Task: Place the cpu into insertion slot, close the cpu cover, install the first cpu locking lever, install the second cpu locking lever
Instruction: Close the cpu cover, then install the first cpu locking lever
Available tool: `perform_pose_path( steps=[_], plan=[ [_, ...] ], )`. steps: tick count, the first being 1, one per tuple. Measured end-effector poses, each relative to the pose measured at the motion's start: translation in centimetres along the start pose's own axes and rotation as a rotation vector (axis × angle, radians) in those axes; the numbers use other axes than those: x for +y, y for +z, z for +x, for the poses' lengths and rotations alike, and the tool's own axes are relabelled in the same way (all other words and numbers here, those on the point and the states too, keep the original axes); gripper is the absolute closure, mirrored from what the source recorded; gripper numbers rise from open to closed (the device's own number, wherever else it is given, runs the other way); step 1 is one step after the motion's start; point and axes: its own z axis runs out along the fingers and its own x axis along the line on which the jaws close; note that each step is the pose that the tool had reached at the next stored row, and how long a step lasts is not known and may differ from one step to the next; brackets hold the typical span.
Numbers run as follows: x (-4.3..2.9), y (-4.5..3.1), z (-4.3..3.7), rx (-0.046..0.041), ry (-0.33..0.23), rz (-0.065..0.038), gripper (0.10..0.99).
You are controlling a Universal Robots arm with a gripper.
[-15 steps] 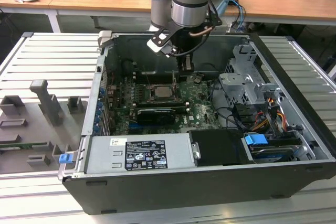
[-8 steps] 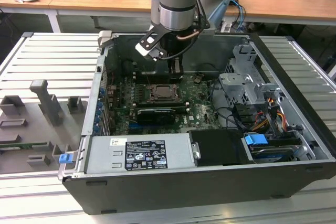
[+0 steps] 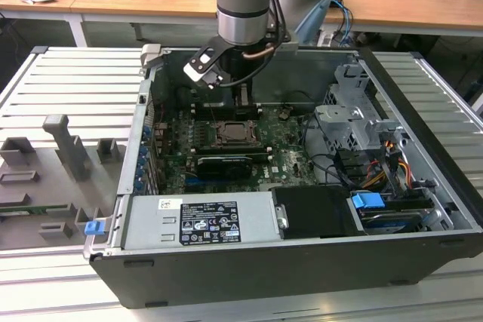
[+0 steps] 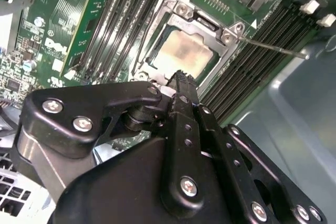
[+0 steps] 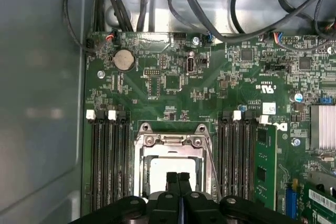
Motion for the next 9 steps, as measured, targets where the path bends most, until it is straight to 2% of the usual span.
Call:
perform_pose_path(
  steps=[9],
  plan=[
    [-0.63, -0.02, 0.0, 0.0028, 0.0, 0.0, 0.98]
  ],
)
